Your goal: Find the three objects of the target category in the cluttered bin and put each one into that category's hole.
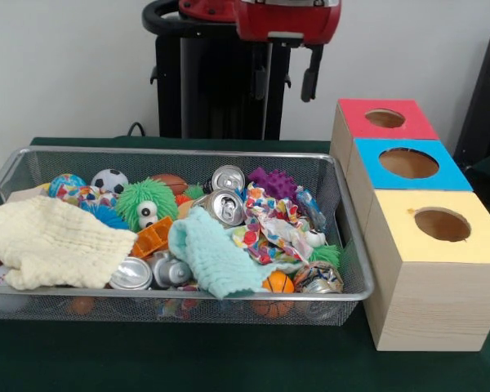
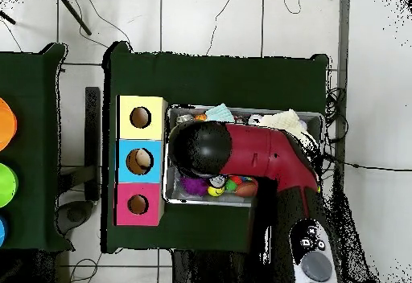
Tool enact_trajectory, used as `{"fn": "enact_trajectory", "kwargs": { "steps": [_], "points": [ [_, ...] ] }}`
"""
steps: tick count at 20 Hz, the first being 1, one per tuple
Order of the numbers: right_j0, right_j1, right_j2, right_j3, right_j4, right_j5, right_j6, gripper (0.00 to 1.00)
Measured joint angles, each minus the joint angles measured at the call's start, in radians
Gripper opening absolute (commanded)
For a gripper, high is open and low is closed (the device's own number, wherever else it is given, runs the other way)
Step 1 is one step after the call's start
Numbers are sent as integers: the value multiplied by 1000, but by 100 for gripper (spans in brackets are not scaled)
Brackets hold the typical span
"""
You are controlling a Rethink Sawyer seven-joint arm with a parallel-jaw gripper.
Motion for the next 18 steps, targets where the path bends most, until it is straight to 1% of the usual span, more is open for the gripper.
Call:
{"fn": "enact_trajectory", "kwargs": {
  "steps": [5,18],
  "points": [
    [-21,-15,0,26,-9,0,0,100],
    [-25,-16,2,27,-40,-6,0,100]
  ]
}}
